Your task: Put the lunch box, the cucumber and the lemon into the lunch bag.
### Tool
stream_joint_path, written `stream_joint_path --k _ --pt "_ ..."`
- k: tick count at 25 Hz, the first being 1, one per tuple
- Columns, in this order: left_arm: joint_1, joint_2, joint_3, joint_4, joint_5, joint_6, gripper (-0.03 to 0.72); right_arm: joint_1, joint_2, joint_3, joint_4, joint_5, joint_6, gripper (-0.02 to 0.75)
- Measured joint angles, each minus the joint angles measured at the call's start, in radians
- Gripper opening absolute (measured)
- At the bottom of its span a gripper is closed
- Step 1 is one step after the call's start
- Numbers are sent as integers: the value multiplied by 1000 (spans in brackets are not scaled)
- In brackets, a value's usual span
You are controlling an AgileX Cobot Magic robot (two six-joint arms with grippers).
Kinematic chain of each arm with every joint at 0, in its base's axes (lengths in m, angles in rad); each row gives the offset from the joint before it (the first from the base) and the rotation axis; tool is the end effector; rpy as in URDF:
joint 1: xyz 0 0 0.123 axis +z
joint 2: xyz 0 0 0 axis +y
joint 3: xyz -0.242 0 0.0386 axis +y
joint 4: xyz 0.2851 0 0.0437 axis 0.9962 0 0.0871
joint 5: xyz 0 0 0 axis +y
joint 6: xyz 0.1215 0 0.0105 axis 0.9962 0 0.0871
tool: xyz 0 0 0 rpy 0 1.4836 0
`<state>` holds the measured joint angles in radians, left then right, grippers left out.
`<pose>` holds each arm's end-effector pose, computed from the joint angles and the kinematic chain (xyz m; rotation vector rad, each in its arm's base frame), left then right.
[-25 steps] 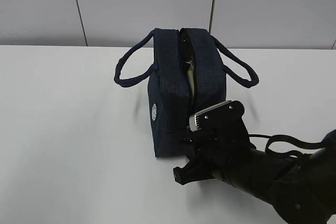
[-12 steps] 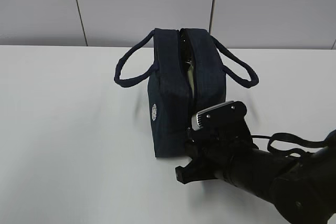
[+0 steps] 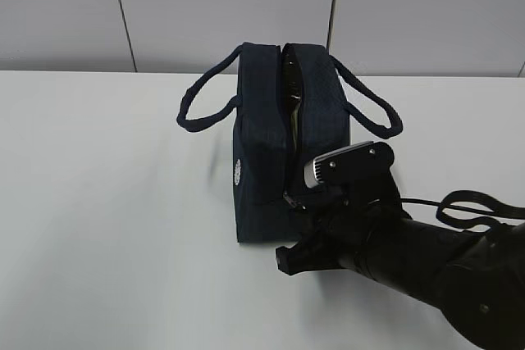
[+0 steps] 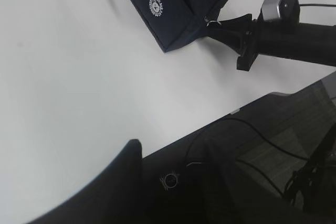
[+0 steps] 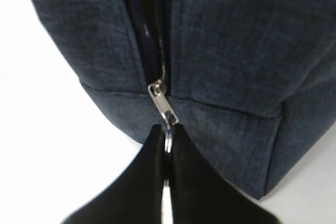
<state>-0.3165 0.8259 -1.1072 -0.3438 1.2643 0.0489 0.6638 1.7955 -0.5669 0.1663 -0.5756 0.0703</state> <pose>0.1776 -0.0994 0.3593 0.4621 2.4236 -0.5652 0.2670 0.1949 0.0305 -0.4356 2.1248 0.4118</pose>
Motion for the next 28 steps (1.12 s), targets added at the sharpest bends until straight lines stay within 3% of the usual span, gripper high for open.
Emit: stream_joint_path --k 16,28 --pt "0 212 90 -9 -12 149 289 0 -104 0 2 55 0 0" --pt "-4 331 90 -93 -33 244 289 0 -135 -37 -6 75 0 0"
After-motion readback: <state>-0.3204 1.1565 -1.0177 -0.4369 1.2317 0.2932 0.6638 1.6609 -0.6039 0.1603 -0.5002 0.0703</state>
